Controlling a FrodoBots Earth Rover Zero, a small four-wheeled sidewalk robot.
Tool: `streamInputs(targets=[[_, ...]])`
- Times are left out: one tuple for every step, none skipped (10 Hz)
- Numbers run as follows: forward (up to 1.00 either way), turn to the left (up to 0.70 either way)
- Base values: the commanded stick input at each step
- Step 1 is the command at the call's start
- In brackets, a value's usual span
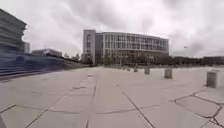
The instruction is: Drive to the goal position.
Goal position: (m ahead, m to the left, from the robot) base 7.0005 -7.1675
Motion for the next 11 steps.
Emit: streamInputs(targets=[[0.70,-0.35],[0.70,-0.35],[0.70,-0.35],[0.70,-0.35],[0.70,-0.35],[0.70,0.00],[0.70,0.00],[0.70,0.00],[0.70,0.00],[0.70,0.00],[0.70,0.00]])
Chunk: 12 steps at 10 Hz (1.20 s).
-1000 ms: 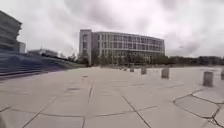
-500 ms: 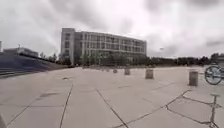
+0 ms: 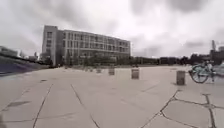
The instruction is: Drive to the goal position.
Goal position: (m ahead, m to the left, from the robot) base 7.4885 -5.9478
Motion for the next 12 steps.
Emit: streamInputs(targets=[[0.70,0.00],[0.70,0.00],[0.70,0.00],[0.70,0.00],[0.70,0.00],[0.70,0.00],[0.70,0.00],[0.70,-0.08],[0.70,-0.35],[0.70,-0.35],[0.70,-0.35],[0.70,-0.35]])
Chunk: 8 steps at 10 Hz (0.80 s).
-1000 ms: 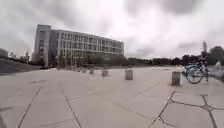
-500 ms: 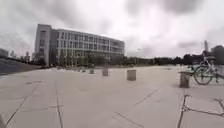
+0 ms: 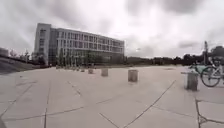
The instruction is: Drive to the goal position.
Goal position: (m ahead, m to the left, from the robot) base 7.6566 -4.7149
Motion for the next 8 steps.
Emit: streamInputs(targets=[[0.70,-0.35],[0.70,-0.35],[0.70,-0.35],[0.70,-0.19],[0.70,0.00],[0.70,0.00],[0.70,0.00],[0.70,0.00]])
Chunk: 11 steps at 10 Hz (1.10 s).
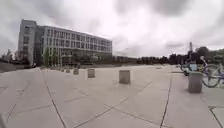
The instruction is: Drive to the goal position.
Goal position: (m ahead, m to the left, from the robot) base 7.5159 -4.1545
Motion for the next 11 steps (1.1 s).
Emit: streamInputs(targets=[[0.70,0.00],[0.70,0.00],[0.70,0.00],[0.70,0.00],[0.70,-0.27],[0.70,-0.35],[0.70,-0.35],[0.70,-0.35],[0.70,-0.35],[0.70,-0.35],[0.70,-0.35]])
